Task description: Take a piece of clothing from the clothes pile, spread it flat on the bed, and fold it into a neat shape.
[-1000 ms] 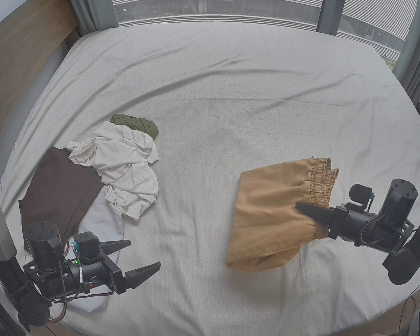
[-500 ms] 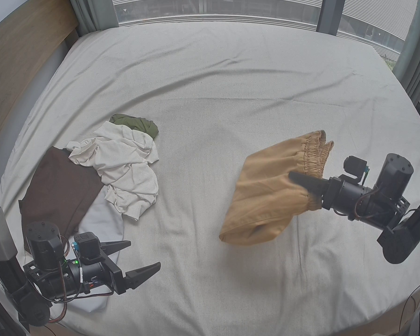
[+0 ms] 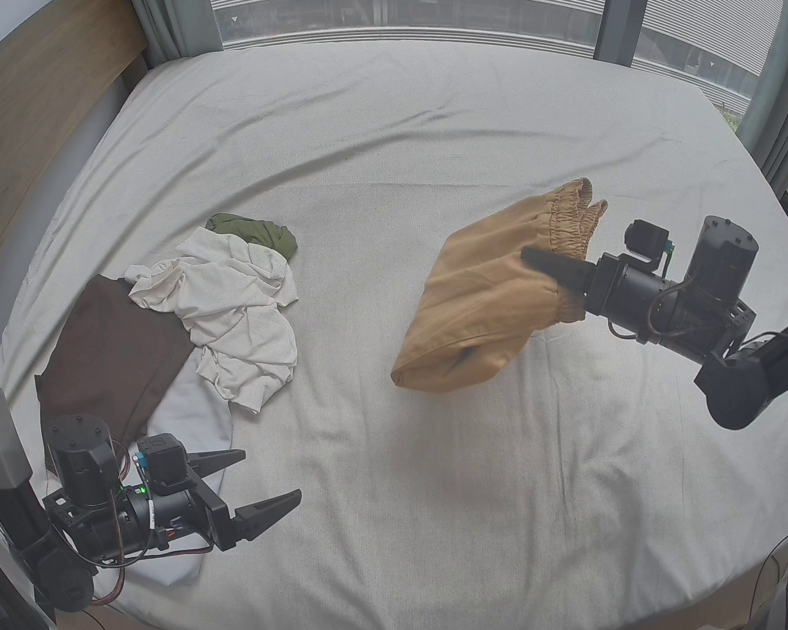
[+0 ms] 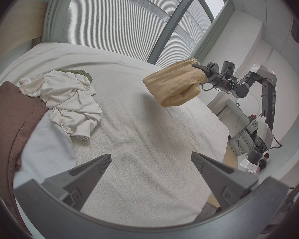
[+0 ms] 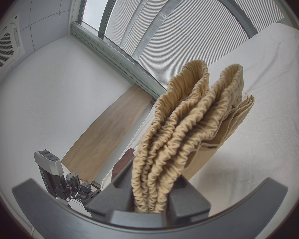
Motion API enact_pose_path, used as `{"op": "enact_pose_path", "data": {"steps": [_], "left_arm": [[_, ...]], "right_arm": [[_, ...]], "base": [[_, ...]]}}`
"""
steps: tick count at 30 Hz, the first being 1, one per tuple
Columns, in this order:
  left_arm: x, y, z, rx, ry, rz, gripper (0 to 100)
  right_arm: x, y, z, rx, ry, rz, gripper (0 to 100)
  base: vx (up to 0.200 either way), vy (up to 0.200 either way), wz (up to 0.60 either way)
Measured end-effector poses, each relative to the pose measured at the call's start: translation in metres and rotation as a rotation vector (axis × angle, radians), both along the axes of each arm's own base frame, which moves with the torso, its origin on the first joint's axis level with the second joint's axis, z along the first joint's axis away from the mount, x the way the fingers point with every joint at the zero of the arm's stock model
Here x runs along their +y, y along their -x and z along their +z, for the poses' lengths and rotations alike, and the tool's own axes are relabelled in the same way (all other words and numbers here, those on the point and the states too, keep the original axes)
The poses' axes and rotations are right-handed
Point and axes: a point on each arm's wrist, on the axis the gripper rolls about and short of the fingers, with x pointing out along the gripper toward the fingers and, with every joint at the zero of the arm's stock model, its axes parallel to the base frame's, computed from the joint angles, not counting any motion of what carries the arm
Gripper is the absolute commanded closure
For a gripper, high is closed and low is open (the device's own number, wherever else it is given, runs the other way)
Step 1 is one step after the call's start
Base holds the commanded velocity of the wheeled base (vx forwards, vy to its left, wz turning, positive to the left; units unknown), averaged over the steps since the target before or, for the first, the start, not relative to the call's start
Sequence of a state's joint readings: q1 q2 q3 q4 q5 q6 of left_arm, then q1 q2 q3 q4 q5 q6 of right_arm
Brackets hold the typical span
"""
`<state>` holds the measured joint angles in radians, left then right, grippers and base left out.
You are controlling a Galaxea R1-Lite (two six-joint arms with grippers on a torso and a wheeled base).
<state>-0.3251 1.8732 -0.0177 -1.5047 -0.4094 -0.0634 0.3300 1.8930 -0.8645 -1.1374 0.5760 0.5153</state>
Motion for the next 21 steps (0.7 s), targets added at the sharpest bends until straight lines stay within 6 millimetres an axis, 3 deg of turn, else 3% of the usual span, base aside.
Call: {"op": "enact_pose_path", "data": {"steps": [12,21], "left_arm": [[0.0,0.0,0.0,0.002,0.008,0.002,0],[0.0,0.0,0.0,0.005,0.011,0.004,0]], "right_arm": [[0.011,-0.034,0.017,-0.02,-0.007,-0.001,100],[0.019,-0.058,0.016,-0.013,-0.004,0.0,100]], "base": [[0.0,0.0,0.0],[0.0,0.0,0.0]]}}
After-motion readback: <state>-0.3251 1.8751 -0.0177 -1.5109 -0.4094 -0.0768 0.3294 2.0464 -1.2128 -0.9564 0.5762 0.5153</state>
